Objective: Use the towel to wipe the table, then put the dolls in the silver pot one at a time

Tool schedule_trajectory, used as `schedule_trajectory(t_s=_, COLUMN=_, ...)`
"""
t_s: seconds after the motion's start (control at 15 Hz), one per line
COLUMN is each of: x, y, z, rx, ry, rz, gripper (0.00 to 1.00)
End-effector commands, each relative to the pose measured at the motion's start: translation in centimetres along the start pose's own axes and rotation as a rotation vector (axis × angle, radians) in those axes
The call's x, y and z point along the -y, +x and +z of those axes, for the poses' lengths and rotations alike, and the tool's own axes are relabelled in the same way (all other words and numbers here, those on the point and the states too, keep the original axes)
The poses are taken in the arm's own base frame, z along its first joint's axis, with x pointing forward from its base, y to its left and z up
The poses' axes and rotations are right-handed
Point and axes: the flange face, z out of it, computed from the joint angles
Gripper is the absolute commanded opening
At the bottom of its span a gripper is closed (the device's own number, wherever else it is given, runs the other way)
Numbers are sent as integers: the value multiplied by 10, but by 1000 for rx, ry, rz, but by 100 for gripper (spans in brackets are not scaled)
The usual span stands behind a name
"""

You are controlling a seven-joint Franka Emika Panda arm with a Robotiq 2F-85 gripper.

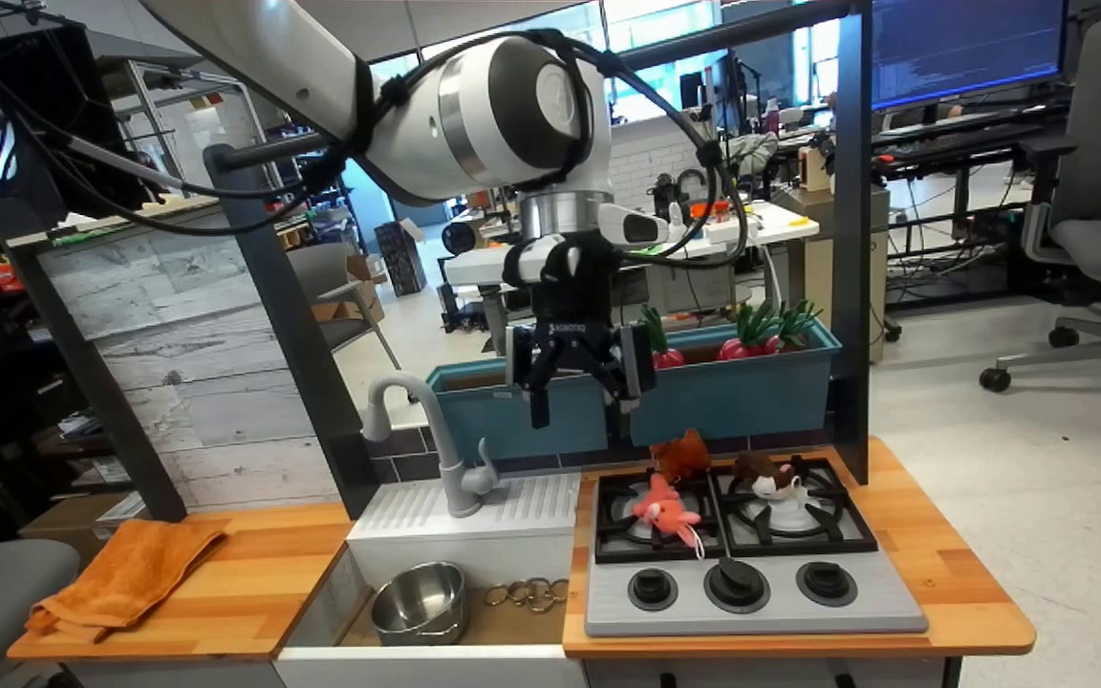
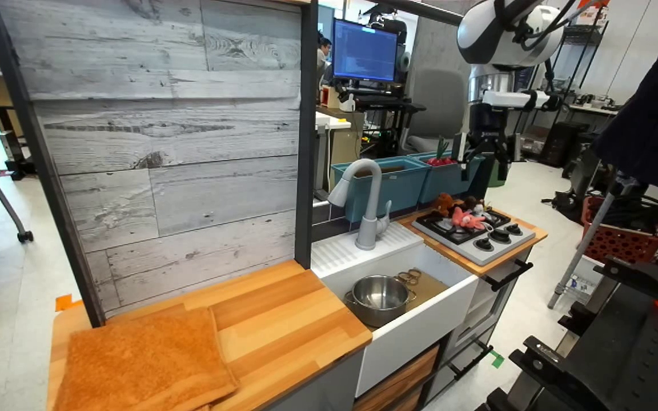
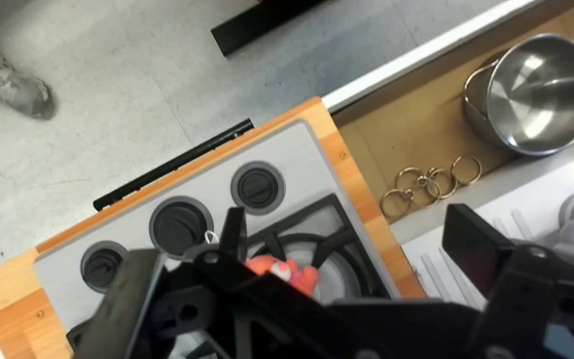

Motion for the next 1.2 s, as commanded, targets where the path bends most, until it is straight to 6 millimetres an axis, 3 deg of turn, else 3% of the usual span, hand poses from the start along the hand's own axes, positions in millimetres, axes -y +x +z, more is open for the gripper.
schedule_trajectory(t_s=0.0, x=-19, y=31, z=1, rx=-105, ry=111, rz=11, gripper=100)
schedule_trajectory(t_s=0.27, x=-43, y=55, z=-3, rx=-229, ry=153, rz=80, gripper=100)
schedule_trajectory(t_s=0.33, x=-46, y=56, z=-7, rx=-237, ry=143, rz=84, gripper=100)
schedule_trajectory(t_s=0.4, x=-43, y=45, z=-1, rx=-192, ry=110, rz=66, gripper=100)
schedule_trajectory(t_s=0.53, x=-49, y=49, z=-3, rx=-208, ry=112, rz=73, gripper=100)
schedule_trajectory(t_s=0.87, x=-43, y=51, z=-4, rx=-228, ry=76, rz=80, gripper=100)
schedule_trajectory(t_s=1.13, x=-27, y=66, z=29, rx=-396, ry=-61, rz=-8, gripper=100)
